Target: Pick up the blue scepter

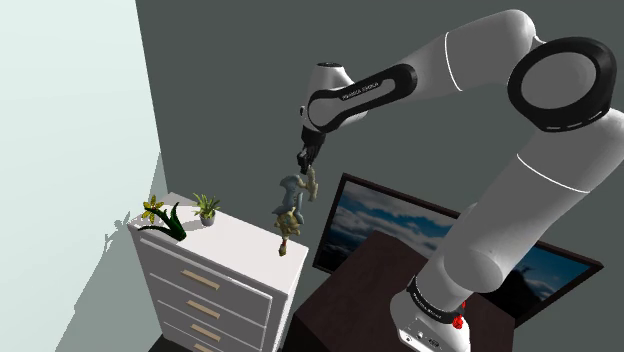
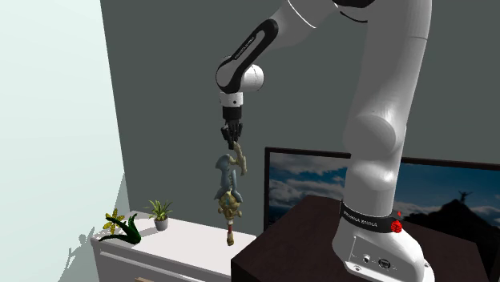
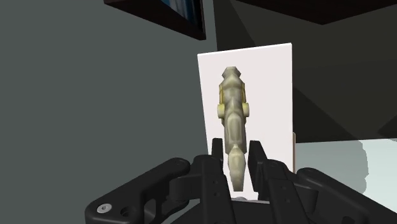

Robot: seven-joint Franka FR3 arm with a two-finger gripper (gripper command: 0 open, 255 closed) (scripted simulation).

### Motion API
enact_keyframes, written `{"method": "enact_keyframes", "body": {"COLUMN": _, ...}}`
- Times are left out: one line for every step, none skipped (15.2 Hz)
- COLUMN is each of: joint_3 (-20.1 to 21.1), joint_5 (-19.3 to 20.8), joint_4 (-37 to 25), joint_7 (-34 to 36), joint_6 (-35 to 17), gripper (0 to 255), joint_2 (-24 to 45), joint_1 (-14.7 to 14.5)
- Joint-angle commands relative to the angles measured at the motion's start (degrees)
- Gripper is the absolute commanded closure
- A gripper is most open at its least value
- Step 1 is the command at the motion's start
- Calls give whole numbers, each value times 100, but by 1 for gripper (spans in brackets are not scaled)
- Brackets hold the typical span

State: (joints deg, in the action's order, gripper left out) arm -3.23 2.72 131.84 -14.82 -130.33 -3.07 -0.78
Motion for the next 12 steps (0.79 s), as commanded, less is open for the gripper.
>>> {"method": "enact_keyframes", "body": {"joint_3": -1, "joint_5": 1, "joint_4": 4, "joint_7": 0, "joint_6": 0, "gripper": 255, "joint_2": 3, "joint_1": 1}}
{"method": "enact_keyframes", "body": {"joint_3": -1, "joint_5": 1, "joint_4": 4, "joint_7": 0, "joint_6": -1, "gripper": 255, "joint_2": 3, "joint_1": 1}}
{"method": "enact_keyframes", "body": {"joint_3": 0, "joint_5": 1, "joint_4": 4, "joint_7": 1, "joint_6": -1, "gripper": 255, "joint_2": 4, "joint_1": 0}}
{"method": "enact_keyframes", "body": {"joint_3": -2, "joint_5": 1, "joint_4": 0, "joint_7": -3, "joint_6": 9, "gripper": 255, "joint_2": -3, "joint_1": 2}}
{"method": "enact_keyframes", "body": {"joint_3": -1, "joint_5": 1, "joint_4": -35, "joint_7": -4, "joint_6": 88, "gripper": 255, "joint_2": -46, "joint_1": 1}}
{"method": "enact_keyframes", "body": {"joint_3": 0, "joint_5": 1, "joint_4": -71, "joint_7": -6, "joint_6": 166, "gripper": 255, "joint_2": -88, "joint_1": 1}}
{"method": "enact_keyframes", "body": {"joint_3": 0, "joint_5": 1, "joint_4": -111, "joint_7": -7, "joint_6": 244, "gripper": 255, "joint_2": -127, "joint_1": 0}}
{"method": "enact_keyframes", "body": {"joint_3": 1, "joint_5": 0, "joint_4": -150, "joint_7": -9, "joint_6": 322, "gripper": 255, "joint_2": -165, "joint_1": 0}}
{"method": "enact_keyframes", "body": {"joint_3": 2, "joint_5": 0, "joint_4": -191, "joint_7": -11, "joint_6": 400, "gripper": 255, "joint_2": -203, "joint_1": -1}}
{"method": "enact_keyframes", "body": {"joint_3": 3, "joint_5": 0, "joint_4": -233, "joint_7": -12, "joint_6": 478, "gripper": 255, "joint_2": -239, "joint_1": -1}}
{"method": "enact_keyframes", "body": {"joint_3": 4, "joint_5": 0, "joint_4": -276, "joint_7": -14, "joint_6": 556, "gripper": 255, "joint_2": -274, "joint_1": -1}}
{"method": "enact_keyframes", "body": {"joint_3": 5, "joint_5": -1, "joint_4": -320, "joint_7": -16, "joint_6": 634, "gripper": 255, "joint_2": -307, "joint_1": -2}}
